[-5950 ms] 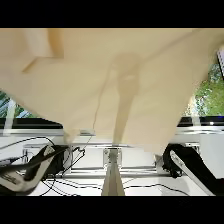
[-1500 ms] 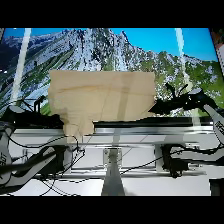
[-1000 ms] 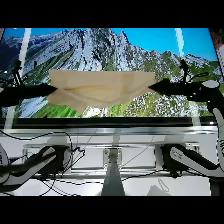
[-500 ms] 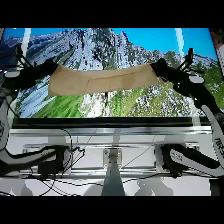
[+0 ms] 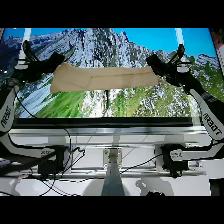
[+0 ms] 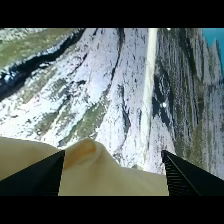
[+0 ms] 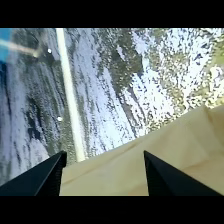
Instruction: Fold the clothes and pants, and hang the long-sleeved shirts on hangers.
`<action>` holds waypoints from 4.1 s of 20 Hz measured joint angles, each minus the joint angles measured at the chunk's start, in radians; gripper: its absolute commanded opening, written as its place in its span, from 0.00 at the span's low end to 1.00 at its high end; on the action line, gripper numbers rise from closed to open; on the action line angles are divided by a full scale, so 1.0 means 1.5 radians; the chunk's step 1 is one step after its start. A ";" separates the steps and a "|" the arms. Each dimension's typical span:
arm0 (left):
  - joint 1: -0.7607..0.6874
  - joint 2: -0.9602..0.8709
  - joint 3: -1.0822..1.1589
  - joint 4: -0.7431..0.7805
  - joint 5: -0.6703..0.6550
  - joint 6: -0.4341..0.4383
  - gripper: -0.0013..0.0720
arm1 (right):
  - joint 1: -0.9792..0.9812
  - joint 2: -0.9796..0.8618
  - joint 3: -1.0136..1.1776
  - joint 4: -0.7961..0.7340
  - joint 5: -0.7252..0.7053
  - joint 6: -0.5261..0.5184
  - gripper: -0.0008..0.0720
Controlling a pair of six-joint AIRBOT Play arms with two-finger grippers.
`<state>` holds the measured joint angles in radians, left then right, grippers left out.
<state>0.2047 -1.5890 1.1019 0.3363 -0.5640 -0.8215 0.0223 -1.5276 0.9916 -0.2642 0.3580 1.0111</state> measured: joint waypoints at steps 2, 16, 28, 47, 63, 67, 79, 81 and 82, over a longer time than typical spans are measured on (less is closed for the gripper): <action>0.034 0.006 0.003 0.049 -0.037 -0.022 0.98 | -0.006 -0.006 0.004 -0.042 0.012 0.000 0.77; 0.133 -0.086 0.035 0.257 -0.266 -0.034 0.98 | -0.026 -0.011 0.015 -0.124 0.080 0.000 0.77; 0.032 -0.059 0.059 0.254 -0.298 0.018 0.04 | 0.058 -0.012 0.119 -0.281 0.159 -0.002 0.02; 0.028 0.361 0.117 0.362 -0.497 -0.254 0.04 | 0.522 -0.331 0.528 -0.331 0.185 0.206 0.02; -0.336 0.009 0.129 0.054 -0.213 -0.164 0.05 | 0.082 -0.266 0.569 -0.556 0.576 0.228 0.03; -0.431 -0.062 0.148 -0.050 -0.055 -0.100 0.99 | -0.020 -0.260 0.568 -0.564 0.624 0.228 0.88; -0.384 -0.089 0.155 -0.090 -0.060 -0.046 0.98 | -0.081 -0.275 0.567 -0.523 0.620 0.223 0.88; -0.374 -0.090 0.155 -0.090 -0.094 -0.034 0.98 | -0.077 -0.300 0.567 -0.494 0.623 0.224 0.88; -0.372 -0.089 0.155 -0.090 -0.109 -0.029 0.98 | -0.075 -0.318 0.567 -0.471 0.630 0.225 0.88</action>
<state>-0.3531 -1.7229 1.3350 0.2020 -0.7273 -0.8650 -0.0906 -2.0041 1.8416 -0.9710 1.3025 1.3483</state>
